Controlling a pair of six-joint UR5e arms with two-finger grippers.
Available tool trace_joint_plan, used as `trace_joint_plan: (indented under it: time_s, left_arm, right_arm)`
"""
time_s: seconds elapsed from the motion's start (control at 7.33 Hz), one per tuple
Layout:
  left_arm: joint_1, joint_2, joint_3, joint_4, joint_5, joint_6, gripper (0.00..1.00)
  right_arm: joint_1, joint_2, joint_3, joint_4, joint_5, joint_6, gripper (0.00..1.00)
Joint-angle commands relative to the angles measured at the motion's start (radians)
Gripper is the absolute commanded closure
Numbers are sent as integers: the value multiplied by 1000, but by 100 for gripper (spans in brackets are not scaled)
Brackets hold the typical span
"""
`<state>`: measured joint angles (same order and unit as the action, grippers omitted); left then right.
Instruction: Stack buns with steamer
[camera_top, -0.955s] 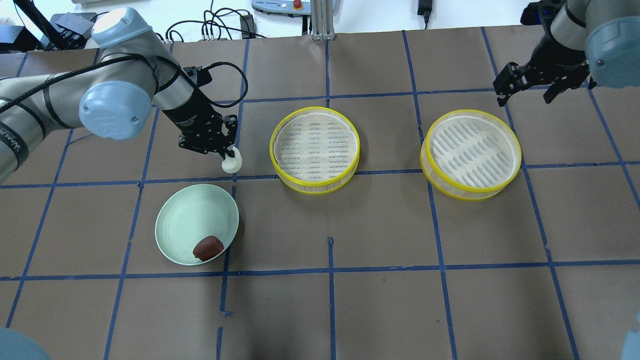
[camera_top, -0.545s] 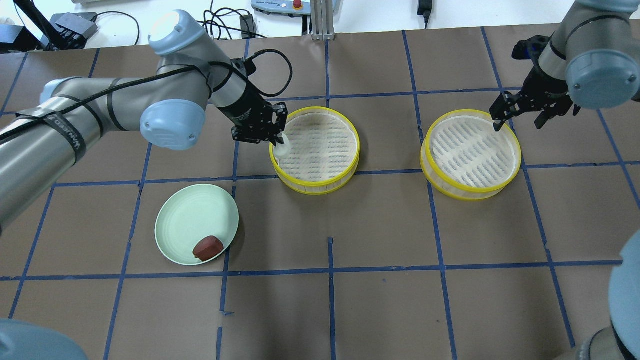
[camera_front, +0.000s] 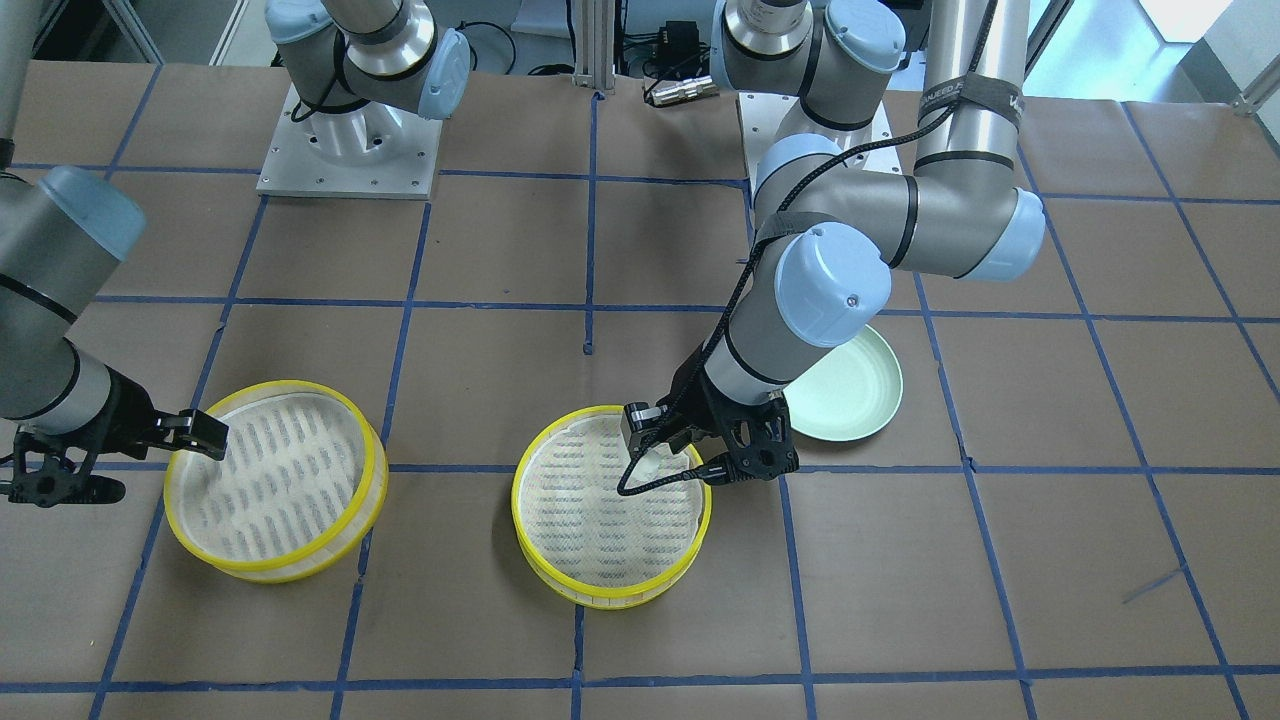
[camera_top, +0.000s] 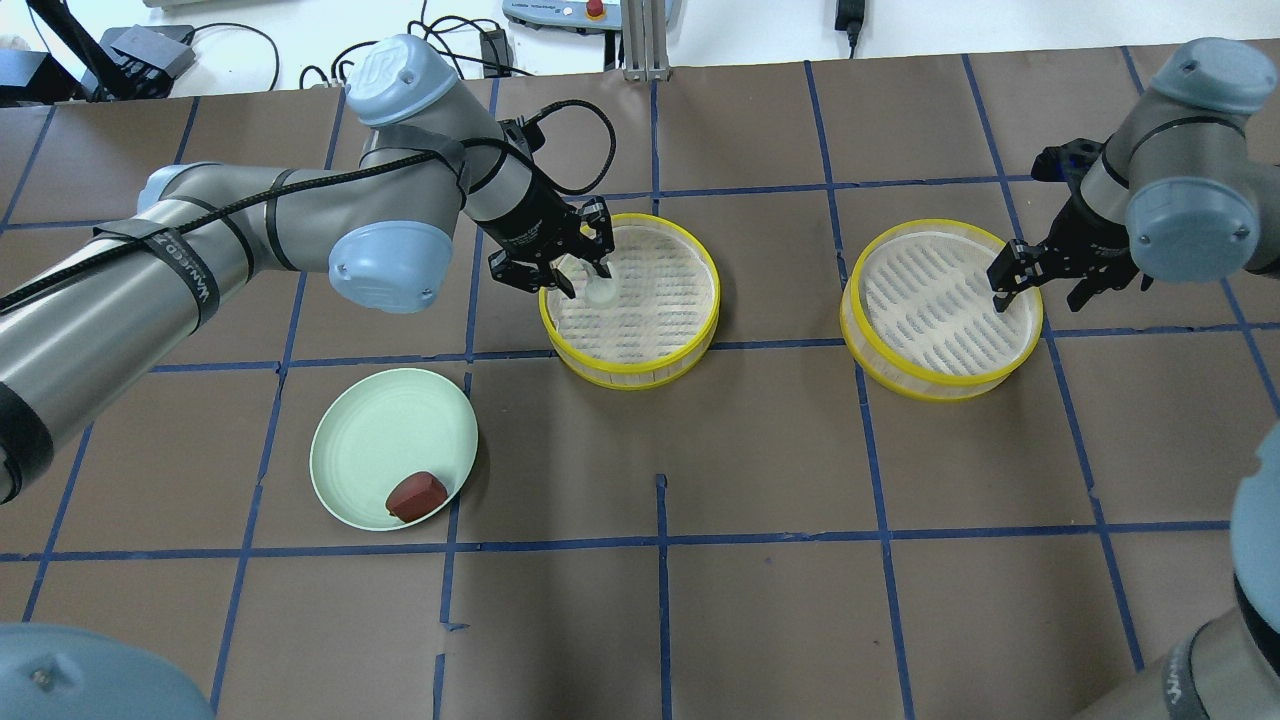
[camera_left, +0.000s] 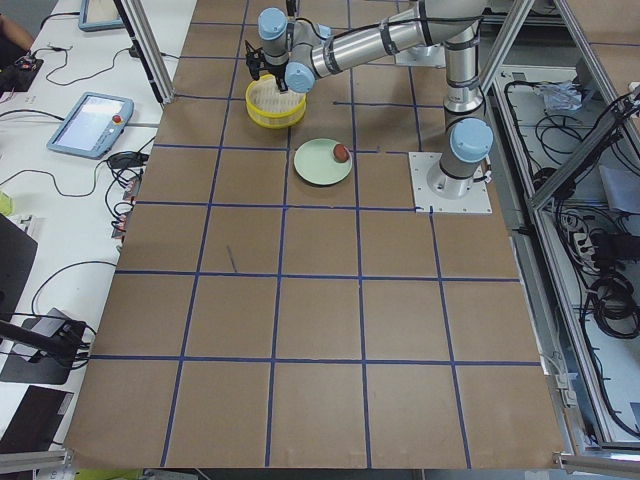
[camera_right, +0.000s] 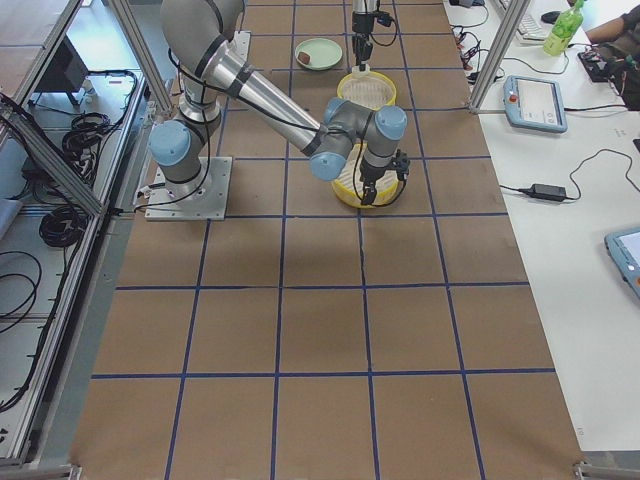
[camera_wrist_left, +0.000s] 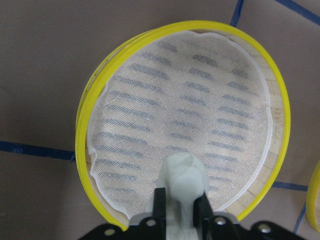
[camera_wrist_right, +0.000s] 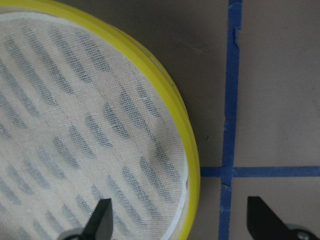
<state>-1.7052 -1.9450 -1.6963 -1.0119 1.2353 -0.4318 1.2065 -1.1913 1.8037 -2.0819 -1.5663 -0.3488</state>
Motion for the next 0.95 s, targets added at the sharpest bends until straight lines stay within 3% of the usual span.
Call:
trace_joint_plan:
  time_s: [0.0, 0.55, 0.82]
  left_arm:
    - [-1, 3, 1, 1, 1, 15, 11]
    - [4, 15, 18, -8, 4, 37, 8]
    - [73, 90, -19, -214, 163, 196, 7]
  right_arm:
    - [-4, 13, 22, -38, 3, 1, 87]
    - [-2, 21, -55, -58, 2, -15, 97]
    - [51, -37, -98, -11, 32, 3, 97]
